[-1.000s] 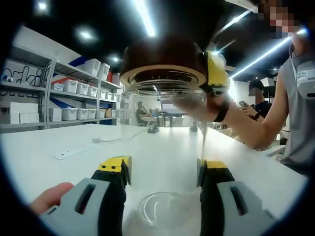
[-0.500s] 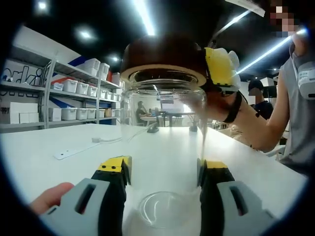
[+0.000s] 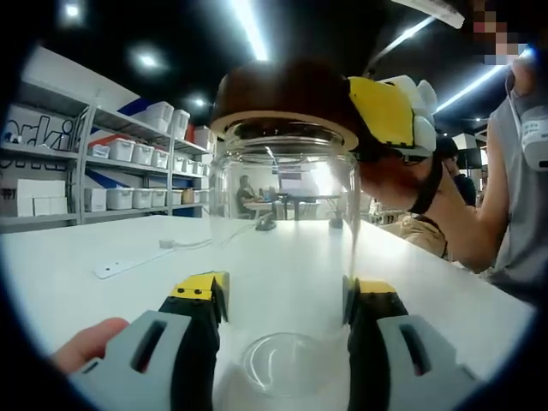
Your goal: Clamp the coffee can twist off the lid put the lid on the table pick up the lid cover the can tighten the lid
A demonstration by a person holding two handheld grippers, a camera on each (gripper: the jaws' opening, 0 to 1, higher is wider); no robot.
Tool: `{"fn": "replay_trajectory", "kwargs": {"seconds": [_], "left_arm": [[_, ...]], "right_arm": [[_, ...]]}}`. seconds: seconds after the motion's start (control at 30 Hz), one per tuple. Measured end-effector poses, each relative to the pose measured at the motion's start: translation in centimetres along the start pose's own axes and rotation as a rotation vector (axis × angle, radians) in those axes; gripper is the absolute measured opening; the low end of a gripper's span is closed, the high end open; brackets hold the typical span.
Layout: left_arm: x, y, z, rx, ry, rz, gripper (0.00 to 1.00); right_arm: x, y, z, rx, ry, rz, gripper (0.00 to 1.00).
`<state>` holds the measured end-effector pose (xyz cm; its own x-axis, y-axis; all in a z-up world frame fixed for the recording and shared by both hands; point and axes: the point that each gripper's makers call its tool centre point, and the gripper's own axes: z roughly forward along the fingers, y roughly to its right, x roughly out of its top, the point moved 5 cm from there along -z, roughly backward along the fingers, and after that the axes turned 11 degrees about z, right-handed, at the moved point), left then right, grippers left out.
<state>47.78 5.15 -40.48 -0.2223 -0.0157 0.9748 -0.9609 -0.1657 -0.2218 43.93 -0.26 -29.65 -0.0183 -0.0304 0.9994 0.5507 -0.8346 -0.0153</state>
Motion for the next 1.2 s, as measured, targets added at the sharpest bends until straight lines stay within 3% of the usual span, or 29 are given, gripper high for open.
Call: {"fn": "replay_trajectory", "kwargs": {"seconds": [0.23,1.2], "left_arm": [[-0.05,-0.07,0.02,0.001,-0.002,0.0,0.49],[-0.22,-0.22,0.09,0.004,-0.008,0.001,0.49]], "right_arm": [[-0.24,0.12,-0.03,-0.032,0.017,0.043,0.45],[-0.59,-0.71,0.0,-0.205,0.095,0.043,0.45]]}}
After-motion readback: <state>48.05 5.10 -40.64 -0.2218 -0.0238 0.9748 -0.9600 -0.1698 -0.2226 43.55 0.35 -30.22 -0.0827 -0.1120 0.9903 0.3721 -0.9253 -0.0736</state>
